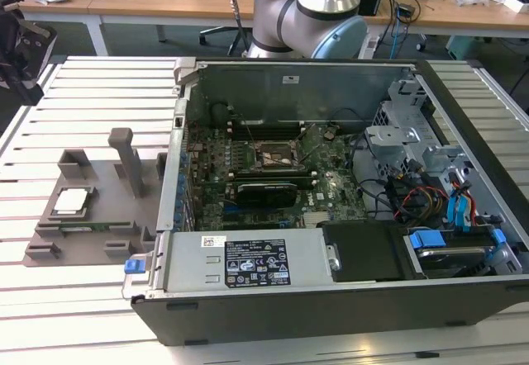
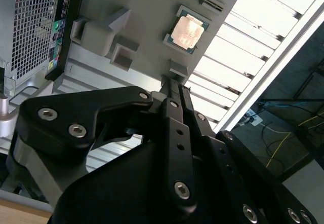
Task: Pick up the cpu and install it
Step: 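Pick up the cpu and move it towards the insertion slot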
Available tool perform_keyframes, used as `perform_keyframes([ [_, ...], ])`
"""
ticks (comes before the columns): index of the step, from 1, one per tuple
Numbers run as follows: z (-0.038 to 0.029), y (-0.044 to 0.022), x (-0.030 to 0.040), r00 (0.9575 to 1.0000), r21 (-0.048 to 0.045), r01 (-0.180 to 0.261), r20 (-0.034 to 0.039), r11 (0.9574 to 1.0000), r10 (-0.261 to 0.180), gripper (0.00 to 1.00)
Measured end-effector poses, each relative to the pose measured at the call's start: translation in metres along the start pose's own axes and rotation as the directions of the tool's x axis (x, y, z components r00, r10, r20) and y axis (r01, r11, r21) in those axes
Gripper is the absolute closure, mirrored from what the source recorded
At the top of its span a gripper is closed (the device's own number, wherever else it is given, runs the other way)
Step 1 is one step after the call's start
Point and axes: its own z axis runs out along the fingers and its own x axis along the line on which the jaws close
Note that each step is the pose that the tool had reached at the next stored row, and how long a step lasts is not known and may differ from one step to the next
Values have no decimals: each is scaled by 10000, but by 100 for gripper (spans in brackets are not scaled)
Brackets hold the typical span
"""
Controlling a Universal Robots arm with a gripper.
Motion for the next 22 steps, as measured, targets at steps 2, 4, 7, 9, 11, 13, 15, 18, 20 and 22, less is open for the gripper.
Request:
perform_keyframes([
  [2,0,0,0,10000,0,0,0,10000,0,71],
  [4,0,0,1,10000,0,0,0,10000,0,52],
  [7,0,0,1,10000,0,0,0,10000,0,46],
  [9,0,0,1,10000,0,0,0,10000,0,34],
  [11,0,0,1,10000,0,0,0,10000,0,34],
  [13,0,0,3,10000,15,0,2,10000,0,26],
  [15,0,0,3,10000,254,7,18,9997,-8,26],
  [18,1,-1,2,10000,445,27,34,9990,-28,26],
  [20,0,-1,2,10000,447,28,32,9990,-29,26],
  [22,2,0,6,10000,447,27,32,9990,-29,26],
])
